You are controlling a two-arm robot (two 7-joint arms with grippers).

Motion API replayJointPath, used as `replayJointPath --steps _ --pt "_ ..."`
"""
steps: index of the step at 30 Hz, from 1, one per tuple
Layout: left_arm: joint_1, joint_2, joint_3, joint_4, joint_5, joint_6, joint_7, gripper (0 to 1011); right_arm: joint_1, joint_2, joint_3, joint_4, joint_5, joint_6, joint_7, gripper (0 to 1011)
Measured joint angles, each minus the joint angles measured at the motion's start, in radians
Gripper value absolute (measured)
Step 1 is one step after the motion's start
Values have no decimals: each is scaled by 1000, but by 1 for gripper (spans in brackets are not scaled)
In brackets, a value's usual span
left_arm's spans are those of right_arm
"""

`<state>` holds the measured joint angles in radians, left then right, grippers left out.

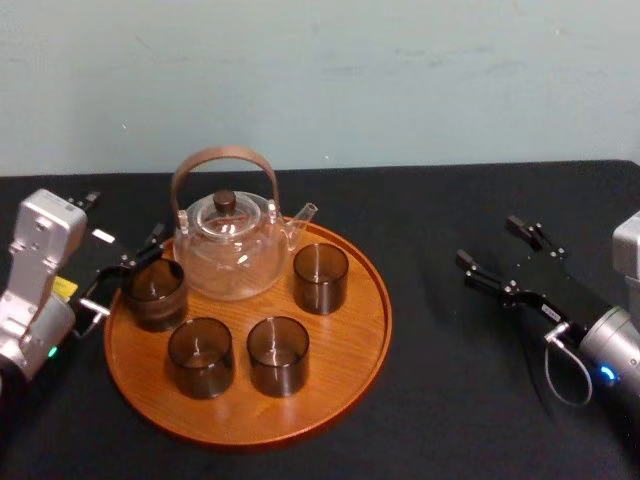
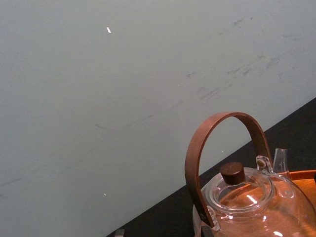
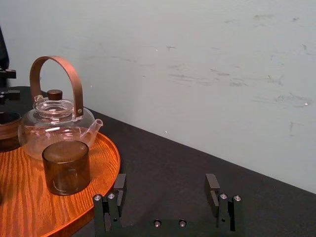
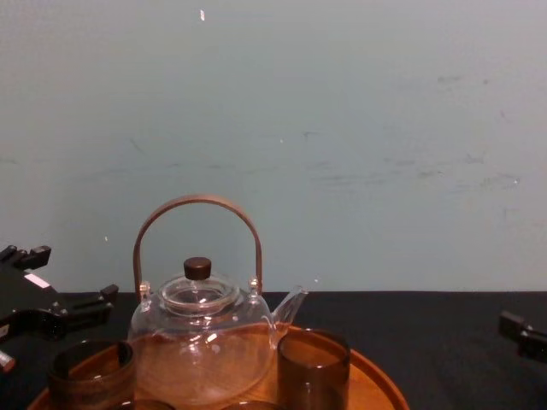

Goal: Pick up the glass from the table and place it on the tray.

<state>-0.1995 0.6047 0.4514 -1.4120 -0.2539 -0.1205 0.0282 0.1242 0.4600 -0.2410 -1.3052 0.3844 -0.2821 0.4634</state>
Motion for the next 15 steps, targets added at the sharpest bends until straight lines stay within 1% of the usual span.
replayJointPath --steps 15 --pt "0 0 0 0 0 0 0 1001 5 -1 -7 1 3 0 10 1002"
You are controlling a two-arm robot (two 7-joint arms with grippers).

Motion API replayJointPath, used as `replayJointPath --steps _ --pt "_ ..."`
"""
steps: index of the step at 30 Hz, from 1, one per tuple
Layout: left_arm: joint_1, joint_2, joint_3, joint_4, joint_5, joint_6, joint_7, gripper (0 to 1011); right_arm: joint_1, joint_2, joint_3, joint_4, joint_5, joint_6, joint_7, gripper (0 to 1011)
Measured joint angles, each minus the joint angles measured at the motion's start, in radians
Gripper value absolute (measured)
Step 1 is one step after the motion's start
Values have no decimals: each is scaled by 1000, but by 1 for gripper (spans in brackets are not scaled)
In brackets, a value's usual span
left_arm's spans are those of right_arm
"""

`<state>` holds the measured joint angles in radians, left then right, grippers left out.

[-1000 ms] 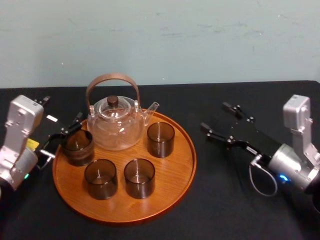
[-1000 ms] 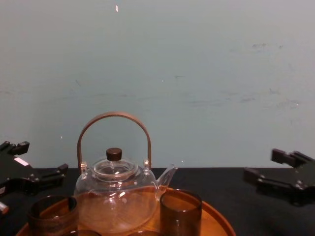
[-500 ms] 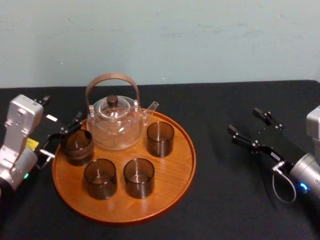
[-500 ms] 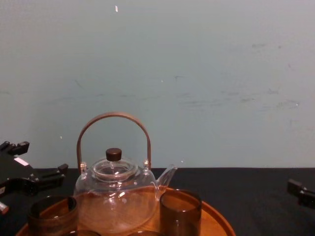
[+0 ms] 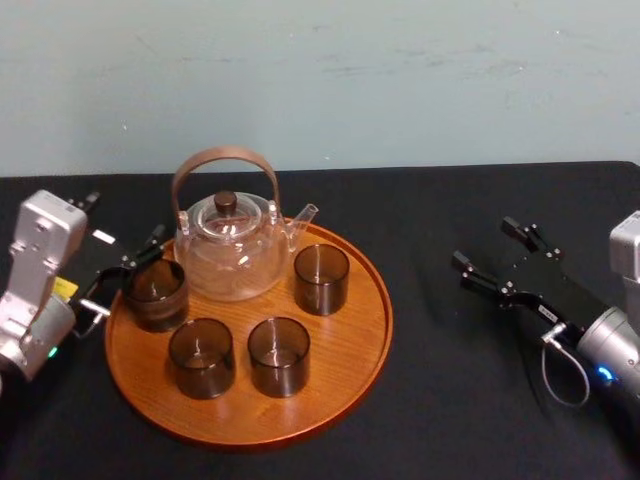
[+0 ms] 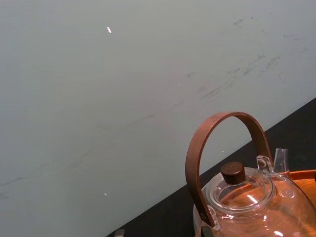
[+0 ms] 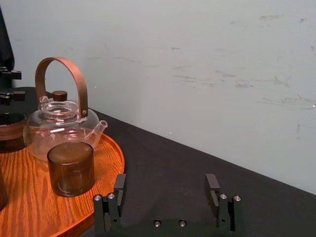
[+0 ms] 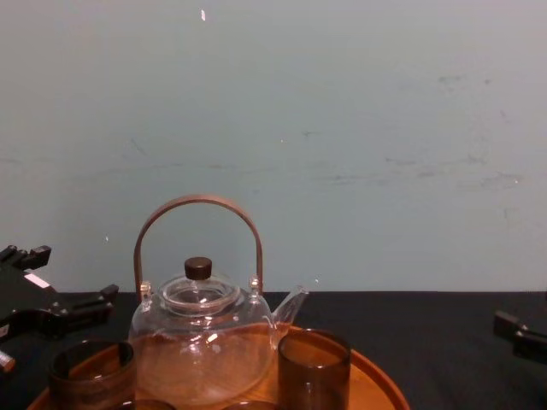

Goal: Pick up the glass from the table and place it on the tray.

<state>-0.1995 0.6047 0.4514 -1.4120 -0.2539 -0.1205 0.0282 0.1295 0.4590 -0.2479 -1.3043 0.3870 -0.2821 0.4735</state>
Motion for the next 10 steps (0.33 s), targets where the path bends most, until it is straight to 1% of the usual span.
replayJointPath --steps 10 --pt "0 0 0 0 0 0 0 1001 1 0 -1 0 1 0 3 1002"
